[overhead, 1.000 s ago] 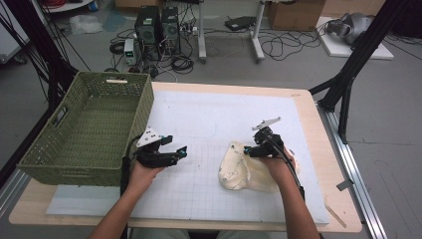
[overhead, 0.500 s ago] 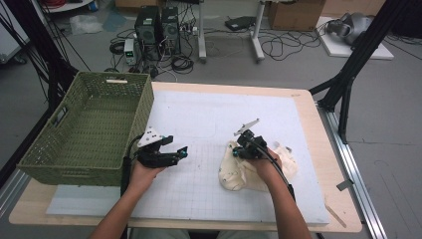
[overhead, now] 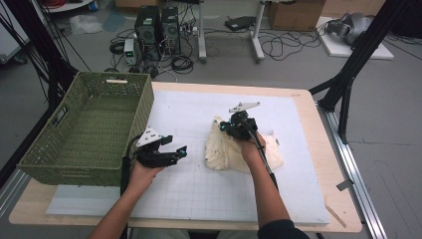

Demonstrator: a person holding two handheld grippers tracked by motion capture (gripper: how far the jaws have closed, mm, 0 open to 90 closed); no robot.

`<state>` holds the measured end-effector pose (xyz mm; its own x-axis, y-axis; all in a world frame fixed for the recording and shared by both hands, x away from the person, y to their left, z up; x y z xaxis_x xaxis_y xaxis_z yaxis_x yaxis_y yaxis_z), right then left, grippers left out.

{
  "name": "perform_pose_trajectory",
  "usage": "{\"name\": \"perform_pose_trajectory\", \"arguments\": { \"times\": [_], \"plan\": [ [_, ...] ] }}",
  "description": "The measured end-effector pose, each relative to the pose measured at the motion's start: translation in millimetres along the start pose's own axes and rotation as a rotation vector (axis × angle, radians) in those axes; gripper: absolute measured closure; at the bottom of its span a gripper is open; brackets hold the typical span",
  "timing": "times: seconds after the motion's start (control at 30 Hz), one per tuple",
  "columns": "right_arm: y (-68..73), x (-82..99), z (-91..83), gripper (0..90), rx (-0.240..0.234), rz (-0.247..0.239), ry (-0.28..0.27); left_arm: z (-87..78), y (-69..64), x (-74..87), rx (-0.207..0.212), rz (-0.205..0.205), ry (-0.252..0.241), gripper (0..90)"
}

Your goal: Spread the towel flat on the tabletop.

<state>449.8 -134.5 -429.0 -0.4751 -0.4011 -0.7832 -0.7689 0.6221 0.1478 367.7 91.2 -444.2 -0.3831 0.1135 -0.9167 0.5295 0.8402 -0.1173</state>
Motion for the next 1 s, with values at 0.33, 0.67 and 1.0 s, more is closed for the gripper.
{"name": "perform_pose_trajectory", "arguments": {
  "times": [0.33, 0.67, 1.0],
  "plan": [
    [-12.7, -14.5, 6.0, 70.1, 0.108, 0.043, -0.039, 0.1, -0.5, 0.6, 0.005, 0.002, 0.005, 27.1],
    [-20.5, -11.5, -32.5, 49.8, 0.142, 0.069, -0.060, 0.0, -0.7, 0.8, 0.005, 0.003, 0.007, 27.1],
    [-17.4, 28.0, -43.3, 79.3, 0.020, 0.022, 0.046, 0.6, -0.5, 1.8, 0.003, 0.005, 0.017, 27.1]
  ]
}}
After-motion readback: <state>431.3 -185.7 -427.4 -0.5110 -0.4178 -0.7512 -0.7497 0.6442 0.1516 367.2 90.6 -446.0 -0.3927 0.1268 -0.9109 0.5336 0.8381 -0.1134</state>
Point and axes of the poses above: each handheld gripper's, and its own axes: z roughly forward along the jaws, x roughly out of its underside, y roughly to its left, the point moved 6 cm from there along z, roughly forward along the jaws, and after that the axes turned 10 degrees about -x, right-handed, at the moved point
